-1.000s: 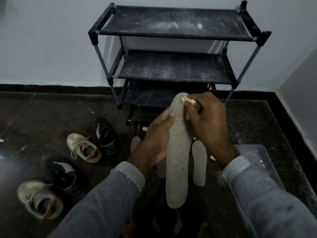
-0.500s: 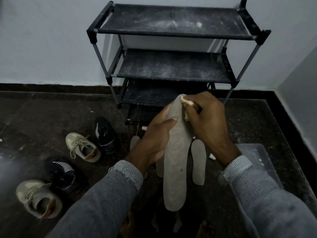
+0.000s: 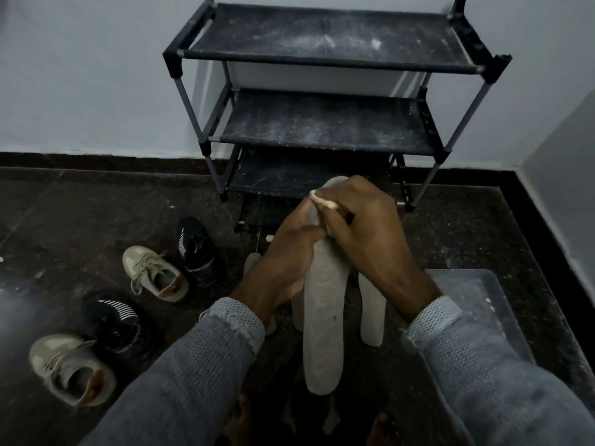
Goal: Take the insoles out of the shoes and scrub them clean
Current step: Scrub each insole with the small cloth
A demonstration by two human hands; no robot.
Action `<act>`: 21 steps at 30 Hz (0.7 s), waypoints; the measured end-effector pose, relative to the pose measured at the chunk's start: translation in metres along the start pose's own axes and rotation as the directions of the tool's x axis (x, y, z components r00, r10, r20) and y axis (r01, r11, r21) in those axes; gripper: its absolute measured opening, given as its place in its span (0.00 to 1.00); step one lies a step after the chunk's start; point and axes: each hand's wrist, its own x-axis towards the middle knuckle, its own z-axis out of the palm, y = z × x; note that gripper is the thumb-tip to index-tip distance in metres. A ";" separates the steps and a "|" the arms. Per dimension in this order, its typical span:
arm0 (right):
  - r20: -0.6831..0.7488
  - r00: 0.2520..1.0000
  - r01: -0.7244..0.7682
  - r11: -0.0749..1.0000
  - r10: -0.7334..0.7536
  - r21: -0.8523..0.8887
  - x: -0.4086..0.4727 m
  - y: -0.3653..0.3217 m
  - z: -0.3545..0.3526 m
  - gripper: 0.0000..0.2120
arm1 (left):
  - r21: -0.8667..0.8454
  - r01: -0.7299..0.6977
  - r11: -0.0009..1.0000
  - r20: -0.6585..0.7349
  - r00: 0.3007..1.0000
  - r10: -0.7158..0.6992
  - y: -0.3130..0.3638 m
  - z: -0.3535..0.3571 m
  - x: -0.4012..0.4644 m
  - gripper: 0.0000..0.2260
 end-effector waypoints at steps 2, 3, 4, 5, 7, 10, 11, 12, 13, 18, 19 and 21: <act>-0.040 0.999 -0.037 0.999 0.036 -0.034 0.004 0.005 -0.002 0.09 | 0.017 -0.001 1.000 -0.009 1.000 0.001 0.001 0.000 -0.001 0.26; -0.082 0.994 -0.082 0.995 0.077 -0.062 0.006 0.010 -0.005 0.08 | 0.032 0.001 0.999 -0.012 1.000 -0.001 0.001 0.000 -0.001 0.26; -0.123 0.985 -0.133 0.987 0.121 -0.088 0.008 0.016 -0.008 0.08 | 0.045 0.007 0.999 -0.015 1.000 -0.006 0.001 0.000 -0.001 0.27; -0.157 0.975 -0.177 0.979 0.160 -0.103 0.008 0.021 -0.011 0.08 | 0.052 0.012 0.999 -0.015 1.000 -0.011 0.001 0.000 -0.002 0.27; -0.174 0.967 -0.204 0.976 0.188 -0.082 0.007 0.022 -0.013 0.08 | 0.059 0.014 0.998 -0.015 1.000 -0.013 0.001 0.000 -0.001 0.28; -0.052 0.996 -0.073 0.997 0.073 0.005 0.005 0.007 -0.005 0.09 | 0.012 0.007 1.000 0.003 1.000 -0.007 0.001 0.001 0.000 0.29; -0.006 1.000 -0.026 1.000 0.026 0.012 0.004 0.002 -0.002 0.09 | -0.014 0.006 1.000 0.008 1.000 -0.006 0.001 0.001 0.000 0.28; 0.018 1.000 -0.005 1.000 0.005 0.004 0.004 0.000 0.000 0.09 | -0.031 0.003 1.000 0.011 1.000 -0.003 0.002 0.001 -0.001 0.28; 0.011 1.000 -0.016 1.000 0.016 -0.015 0.006 0.001 0.000 0.10 | -0.032 0.004 0.999 0.009 1.000 -0.003 0.002 0.001 -0.001 0.28; -0.141 0.980 -0.152 0.986 0.141 -0.074 0.006 0.018 -0.009 0.08 | 0.002 -0.004 1.000 -0.011 1.000 0.004 0.001 -0.003 -0.002 0.29; -0.117 0.986 -0.126 0.991 0.119 -0.054 0.004 0.015 -0.007 0.08 | -0.011 -0.010 1.000 0.003 1.000 0.010 0.002 -0.003 -0.002 0.29; -0.021 0.999 -0.043 0.999 0.043 -0.009 0.000 0.005 0.001 0.08 | -0.056 -0.023 0.998 0.033 0.999 0.025 0.002 -0.002 -0.002 0.29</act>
